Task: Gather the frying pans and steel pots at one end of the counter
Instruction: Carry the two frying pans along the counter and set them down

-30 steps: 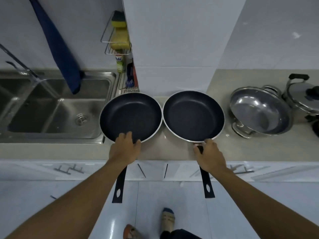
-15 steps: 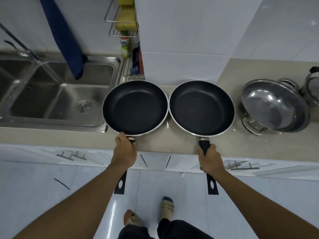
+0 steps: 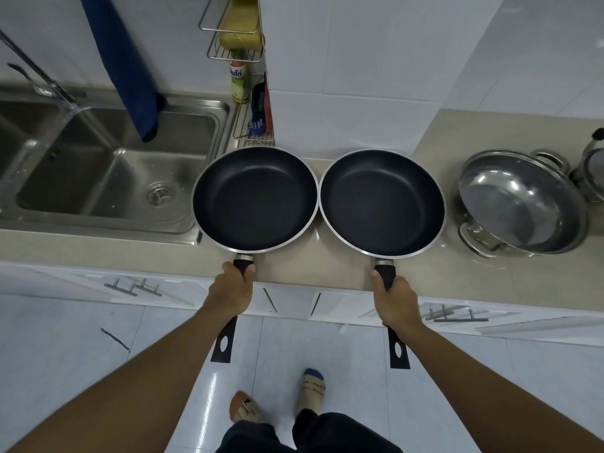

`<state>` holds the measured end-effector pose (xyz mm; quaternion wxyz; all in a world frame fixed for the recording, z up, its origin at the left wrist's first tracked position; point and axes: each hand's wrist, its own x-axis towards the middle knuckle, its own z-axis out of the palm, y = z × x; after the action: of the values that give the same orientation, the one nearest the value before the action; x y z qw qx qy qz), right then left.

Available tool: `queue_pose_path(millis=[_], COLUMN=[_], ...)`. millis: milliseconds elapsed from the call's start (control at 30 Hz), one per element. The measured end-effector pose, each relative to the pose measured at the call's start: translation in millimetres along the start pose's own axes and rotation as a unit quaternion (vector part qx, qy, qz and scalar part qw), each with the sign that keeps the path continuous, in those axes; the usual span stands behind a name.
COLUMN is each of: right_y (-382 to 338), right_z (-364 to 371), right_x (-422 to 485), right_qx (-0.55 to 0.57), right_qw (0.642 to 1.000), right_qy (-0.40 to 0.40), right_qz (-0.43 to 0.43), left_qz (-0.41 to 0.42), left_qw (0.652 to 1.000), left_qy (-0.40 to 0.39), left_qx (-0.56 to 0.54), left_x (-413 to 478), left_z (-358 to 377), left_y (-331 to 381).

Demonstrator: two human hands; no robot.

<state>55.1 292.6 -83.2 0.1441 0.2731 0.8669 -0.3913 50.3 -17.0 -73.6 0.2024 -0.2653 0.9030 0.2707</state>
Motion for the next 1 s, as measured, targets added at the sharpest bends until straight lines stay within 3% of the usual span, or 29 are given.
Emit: queue_pose_path(millis=[400,800,1000], right_y=[3.0,-4.6,-23.5], right_z=[-2.9,2.8,18.8], right_x=[3.1,-42.5,-89.1], right_qx=[0.025,0.019,0.002], right_qw=[0.999,0.999,0.998], right_qy=[0.025,0.037,0.043], right_qz=[0.011,0.005,-0.046], left_qz=[0.055,0.096,0.087], left_qw=[0.993,0.987,0.987], left_qy=[0.105,0.125,0.135], left_qx=[0.018,0.016,0.013], left_x=[-16.7,-41.7,-58.4], left_z=[-2.1,-37.4,-75.6], left_y=[-8.3,-52.4,-105.9])
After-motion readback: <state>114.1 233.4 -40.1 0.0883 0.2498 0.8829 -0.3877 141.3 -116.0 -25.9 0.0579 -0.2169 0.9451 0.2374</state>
